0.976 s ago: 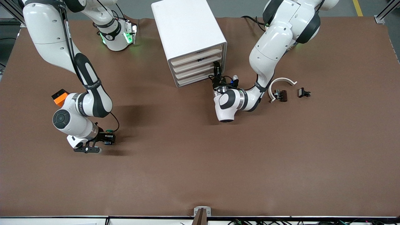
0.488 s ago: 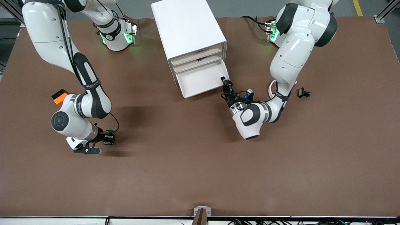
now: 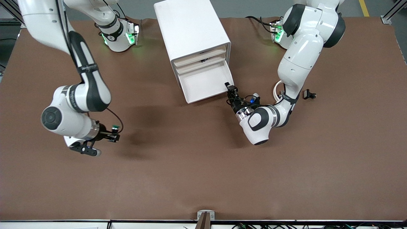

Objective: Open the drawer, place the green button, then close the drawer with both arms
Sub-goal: 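Carry the button over the open drawer with the right gripper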

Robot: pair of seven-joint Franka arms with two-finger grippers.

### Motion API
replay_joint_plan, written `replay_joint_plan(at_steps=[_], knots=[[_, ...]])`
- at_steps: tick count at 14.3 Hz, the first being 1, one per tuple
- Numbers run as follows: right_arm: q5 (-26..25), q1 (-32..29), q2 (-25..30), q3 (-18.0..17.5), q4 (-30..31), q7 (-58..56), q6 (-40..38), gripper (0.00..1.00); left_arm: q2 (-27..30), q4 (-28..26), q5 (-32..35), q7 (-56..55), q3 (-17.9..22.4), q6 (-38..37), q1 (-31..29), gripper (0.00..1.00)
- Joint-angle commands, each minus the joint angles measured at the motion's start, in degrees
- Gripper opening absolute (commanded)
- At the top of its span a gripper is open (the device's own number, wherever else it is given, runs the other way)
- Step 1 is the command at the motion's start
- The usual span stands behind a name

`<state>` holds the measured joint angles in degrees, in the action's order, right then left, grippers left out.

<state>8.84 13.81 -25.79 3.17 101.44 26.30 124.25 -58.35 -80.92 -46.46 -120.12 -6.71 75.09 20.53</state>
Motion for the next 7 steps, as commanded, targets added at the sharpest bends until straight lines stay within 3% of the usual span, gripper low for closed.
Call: replay_joint_plan(at_steps=[1, 2, 3, 4, 7], knots=[[0.03, 6.65, 3.28, 0.44, 3.23, 14.88, 0.03, 0.0, 0.52, -0.29, -0.12, 1.11, 0.12, 2.07, -0.14, 0.23], [0.03, 8.84, 3.98, 0.44, 3.24, 19.01, -1.19, 0.0, 0.78, -0.2, -0.03, 1.81, 0.12, 3.29, -0.84, 0.51], [0.03, 10.69, 4.69, 0.52, 3.15, 22.97, -1.9, 0.0, 1.13, -0.2, 0.14, 2.51, -0.14, 3.74, -1.37, 0.96], [0.03, 12.1, 5.3, 0.44, 3.24, 26.66, -2.43, 0.0, 1.22, -0.2, 0.23, 3.04, -0.15, 3.83, -1.46, 1.0], [0.03, 15.97, 7.23, 0.52, 3.15, 35.64, -5.5, 0.0, 2.63, 0.5, 0.32, 5.58, -0.23, 4.89, -2.6, 1.0]])
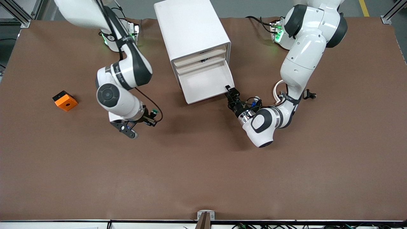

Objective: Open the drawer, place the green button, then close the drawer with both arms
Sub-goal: 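Carry the button over the open drawer with the right gripper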

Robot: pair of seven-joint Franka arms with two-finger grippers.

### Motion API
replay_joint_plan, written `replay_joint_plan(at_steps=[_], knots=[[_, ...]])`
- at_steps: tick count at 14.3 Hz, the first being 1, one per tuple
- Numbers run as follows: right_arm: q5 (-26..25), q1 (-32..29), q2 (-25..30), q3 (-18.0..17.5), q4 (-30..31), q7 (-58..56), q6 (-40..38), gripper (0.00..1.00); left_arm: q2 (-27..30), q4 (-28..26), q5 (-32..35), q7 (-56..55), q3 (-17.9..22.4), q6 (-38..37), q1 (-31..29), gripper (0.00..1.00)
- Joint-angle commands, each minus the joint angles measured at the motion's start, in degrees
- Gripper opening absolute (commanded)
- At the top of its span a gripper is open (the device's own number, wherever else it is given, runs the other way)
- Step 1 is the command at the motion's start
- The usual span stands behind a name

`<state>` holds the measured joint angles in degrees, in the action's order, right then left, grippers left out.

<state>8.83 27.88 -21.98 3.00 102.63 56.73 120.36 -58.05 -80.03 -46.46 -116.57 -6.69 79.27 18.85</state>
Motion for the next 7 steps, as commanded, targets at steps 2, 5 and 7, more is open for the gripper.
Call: replay_joint_plan(at_steps=[2, 5, 7], knots=[[-0.04, 5.06, 4.31, 0.69, 1.61, 11.18, -4.24, 0.0, 4.08, -0.39, 0.23, 7.64, -0.51, 0.71, -1.88, 1.0], [-0.3, 10.95, 4.49, 0.69, 1.43, 22.95, -4.0, 0.0, 5.32, 0.93, 0.67, 18.01, -0.6, 0.62, -2.76, 1.0], [-1.35, 14.12, 4.05, 0.6, 0.9, 29.29, -3.91, 0.0, 6.1, 1.81, 1.02, 26.26, 0.1, 0.71, -2.94, 1.0]])
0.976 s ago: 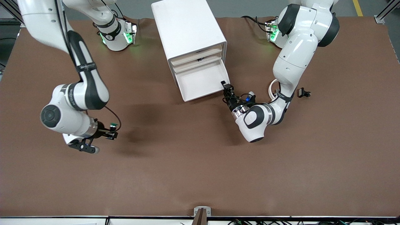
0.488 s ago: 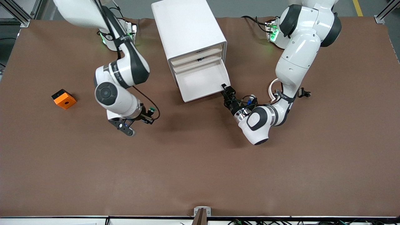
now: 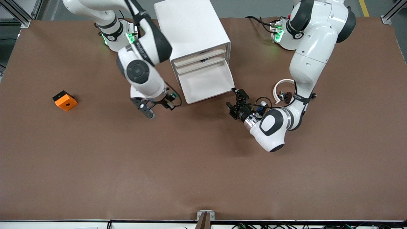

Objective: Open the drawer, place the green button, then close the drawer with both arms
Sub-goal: 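Carry the button over the open drawer with the right gripper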

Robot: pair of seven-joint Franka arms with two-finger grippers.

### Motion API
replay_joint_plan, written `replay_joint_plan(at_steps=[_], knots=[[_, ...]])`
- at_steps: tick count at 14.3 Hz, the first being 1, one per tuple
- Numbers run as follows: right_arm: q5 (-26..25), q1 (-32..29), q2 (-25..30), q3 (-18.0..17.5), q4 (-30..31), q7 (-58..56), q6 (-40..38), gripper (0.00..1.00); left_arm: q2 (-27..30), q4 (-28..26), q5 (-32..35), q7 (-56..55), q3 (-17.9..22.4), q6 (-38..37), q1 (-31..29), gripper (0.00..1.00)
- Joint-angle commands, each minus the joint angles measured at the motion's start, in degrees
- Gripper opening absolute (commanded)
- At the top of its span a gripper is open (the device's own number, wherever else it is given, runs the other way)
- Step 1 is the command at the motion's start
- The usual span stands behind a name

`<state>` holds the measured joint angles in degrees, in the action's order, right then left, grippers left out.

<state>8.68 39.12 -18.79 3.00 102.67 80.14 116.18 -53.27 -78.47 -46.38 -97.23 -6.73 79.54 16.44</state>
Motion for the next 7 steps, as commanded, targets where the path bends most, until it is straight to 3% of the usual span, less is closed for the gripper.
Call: replay_joint_plan(at_steps=[1, 3, 7], knots=[[-1.3, 4.63, 0.86, 0.61, 0.86, 8.78, 0.36, 0.0, 2.29, 0.42, 1.29, 12.62, 0.48, 0.44, -0.53, 1.0], [-1.39, 7.44, 0.69, 0.61, 0.25, 14.14, 0.54, 0.0, 3.61, 0.6, 5.05, 22.3, 0.4, 1.4, -0.53, 1.0], [-1.03, 10.61, -1.42, 0.52, -2.39, 24.78, 2.46, 0.0, 5.99, 0.6, 13.49, 38.76, 0.4, 12.01, 0.35, 1.0]])
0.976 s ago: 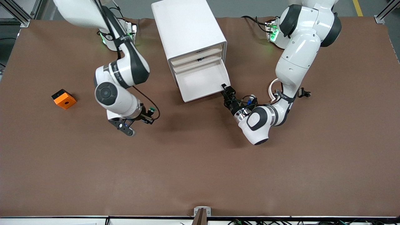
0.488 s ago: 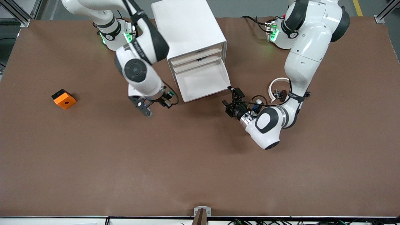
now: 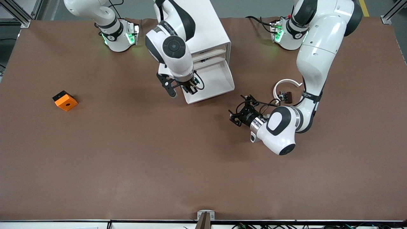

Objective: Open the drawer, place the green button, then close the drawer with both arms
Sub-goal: 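Carry the button over the open drawer with the right gripper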

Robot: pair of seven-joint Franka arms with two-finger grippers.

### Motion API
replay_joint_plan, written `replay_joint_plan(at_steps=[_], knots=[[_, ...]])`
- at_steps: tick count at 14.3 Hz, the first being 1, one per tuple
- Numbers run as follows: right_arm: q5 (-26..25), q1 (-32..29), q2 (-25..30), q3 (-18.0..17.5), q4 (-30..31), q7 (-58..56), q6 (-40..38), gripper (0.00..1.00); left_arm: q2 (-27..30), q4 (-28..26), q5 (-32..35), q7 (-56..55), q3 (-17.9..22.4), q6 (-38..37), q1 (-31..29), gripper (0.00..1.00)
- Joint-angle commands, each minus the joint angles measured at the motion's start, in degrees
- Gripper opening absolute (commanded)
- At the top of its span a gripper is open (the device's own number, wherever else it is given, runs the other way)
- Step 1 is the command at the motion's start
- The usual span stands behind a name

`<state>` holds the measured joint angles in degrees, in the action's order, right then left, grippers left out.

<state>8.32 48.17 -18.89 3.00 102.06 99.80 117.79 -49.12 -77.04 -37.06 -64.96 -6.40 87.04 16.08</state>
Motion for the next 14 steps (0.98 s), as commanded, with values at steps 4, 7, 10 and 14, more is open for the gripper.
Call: replay_joint_plan(at_steps=[4, 7, 10, 14], knots=[[-0.76, 5.0, -3.34, 0.6, -1.77, 9.44, 4.97, 0.0, 3.22, 0.22, 12.96, 18.0, -0.63, 16.82, 0.88, 1.0], [-1.02, 7.37, -5.88, 0.6, -2.99, 11.11, 6.75, 0.0, 3.76, 0.22, 18.93, 19.78, -0.19, 24.12, 3.34, 1.0], [-1.63, 8.87, -9.57, 0.6, -6.07, 13.05, 6.75, 0.0, 4.2, 0.57, 23.52, 19.78, 0.25, 27.65, 5.19, 1.0], [-1.81, 9.84, -11.25, 0.6, -7.49, 13.76, 6.84, 0.0, 4.2, 0.49, 24.58, 19.7, -0.01, 32.65, 5.63, 1.0]])
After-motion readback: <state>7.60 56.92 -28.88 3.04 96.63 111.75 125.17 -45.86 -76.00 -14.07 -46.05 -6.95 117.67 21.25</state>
